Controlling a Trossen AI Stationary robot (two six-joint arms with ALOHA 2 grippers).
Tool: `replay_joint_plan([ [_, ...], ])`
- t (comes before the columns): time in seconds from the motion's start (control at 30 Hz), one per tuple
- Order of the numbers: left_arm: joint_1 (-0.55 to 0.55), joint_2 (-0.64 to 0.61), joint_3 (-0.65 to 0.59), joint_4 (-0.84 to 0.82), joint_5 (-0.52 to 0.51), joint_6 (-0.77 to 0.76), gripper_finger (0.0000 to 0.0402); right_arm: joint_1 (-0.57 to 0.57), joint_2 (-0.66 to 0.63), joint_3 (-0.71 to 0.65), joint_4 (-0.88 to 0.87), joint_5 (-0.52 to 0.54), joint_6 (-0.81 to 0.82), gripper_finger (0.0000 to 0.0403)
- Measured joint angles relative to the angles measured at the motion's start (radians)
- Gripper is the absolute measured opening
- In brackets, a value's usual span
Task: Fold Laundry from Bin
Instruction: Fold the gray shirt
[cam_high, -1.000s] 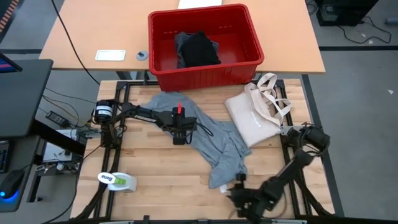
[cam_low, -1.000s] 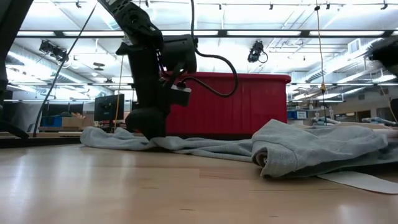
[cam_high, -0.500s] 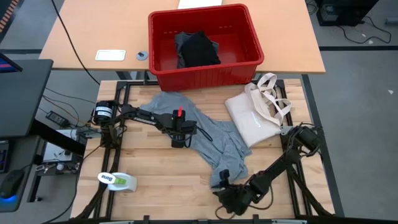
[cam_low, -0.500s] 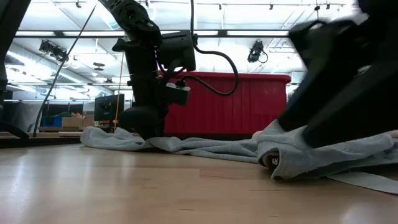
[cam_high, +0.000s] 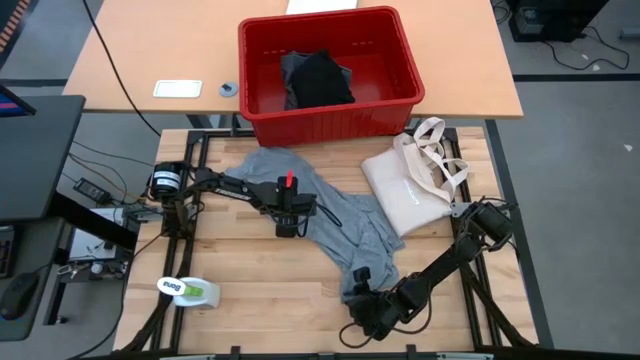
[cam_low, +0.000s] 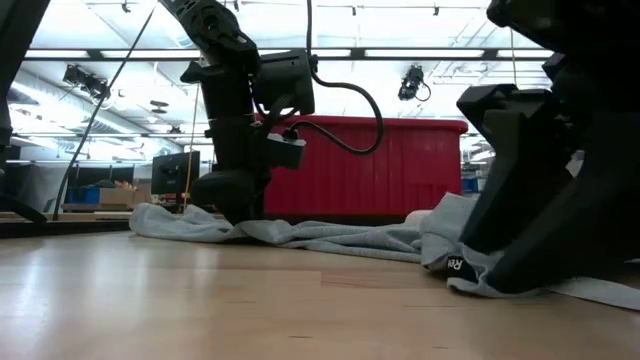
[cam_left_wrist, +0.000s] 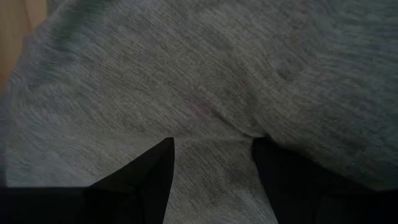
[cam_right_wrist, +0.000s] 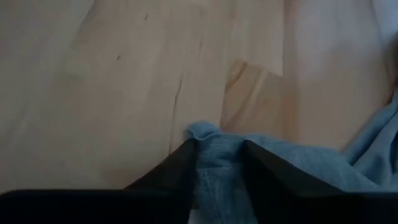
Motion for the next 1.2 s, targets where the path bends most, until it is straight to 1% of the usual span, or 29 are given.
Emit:
replay_joint_plan([
  [0.07,0.000,0.000,0.000,0.000,-0.001,0.000,0.0235,0.000,0.000,0.000,-0.007,-0.021,0.022,0.0085],
  [0.13,0.000,0.000,0.000,0.000,-0.002,0.001,0.0235,0.002,-0.006,0.000,-0.012,-0.053,0.017,0.0033],
  [0.17,0.000,0.000,0.000,-0.001,-0.002,0.001,0.0235,0.004,-0.012,0.002,-0.018,-0.082,0.007,0.0019],
  [0.23,0.000,0.000,0.000,-0.001,-0.002,0.010,0.0235,0.014,-0.031,0.014,-0.051,-0.144,0.004,0.0017],
  [0.33,-0.004,0.000,0.000,-0.008,-0.003,0.034,0.0235,0.040,-0.097,0.050,-0.142,-0.246,0.003,0.0019],
  [0.47,-0.004,0.000,0.000,-0.007,-0.003,0.054,0.0235,0.082,-0.229,0.109,-0.212,-0.445,-0.078,0.0008],
  [0.53,-0.004,0.000,0.000,-0.007,-0.003,0.056,0.0235,0.104,-0.305,0.115,-0.232,-0.492,-0.110,0.0009],
  [0.6,-0.005,0.000,0.000,-0.007,-0.003,0.055,0.0235,0.118,-0.383,0.116,-0.281,-0.491,-0.092,0.0012],
  [0.63,-0.005,0.000,0.000,-0.007,-0.003,0.055,0.0235,0.123,-0.416,0.118,-0.321,-0.471,-0.059,0.0013],
  [0.7,-0.006,0.000,0.000,-0.009,-0.003,0.050,0.0235,0.134,-0.461,0.111,-0.399,-0.384,0.046,0.0017],
  [0.73,-0.007,0.000,0.000,-0.012,-0.004,0.049,0.0235,0.136,-0.472,0.100,-0.421,-0.359,0.103,0.0021],
  [0.77,-0.008,0.000,0.000,-0.019,-0.004,0.048,0.0235,0.136,-0.477,0.089,-0.429,-0.358,0.149,0.0027],
  [0.83,-0.010,0.000,0.000,-0.024,-0.004,0.048,0.0235,0.134,-0.469,0.078,-0.422,-0.398,0.217,0.0045],
  [0.93,-0.009,0.000,0.000,-0.024,-0.004,0.048,0.0235,0.135,-0.413,0.078,-0.363,-0.459,0.278,0.0078],
  [1.03,-0.009,0.000,0.000,-0.035,-0.004,0.045,0.0235,0.140,-0.359,0.077,-0.303,-0.561,0.338,0.0105],
  [1.1,-0.010,0.000,0.000,-0.066,-0.004,0.037,0.0235,0.152,-0.335,0.079,-0.334,-0.620,0.439,0.0114],
  [1.2,-0.010,0.000,0.000,-0.112,-0.004,0.031,0.0235,0.174,-0.307,0.077,-0.511,-0.682,0.632,0.0114],
])
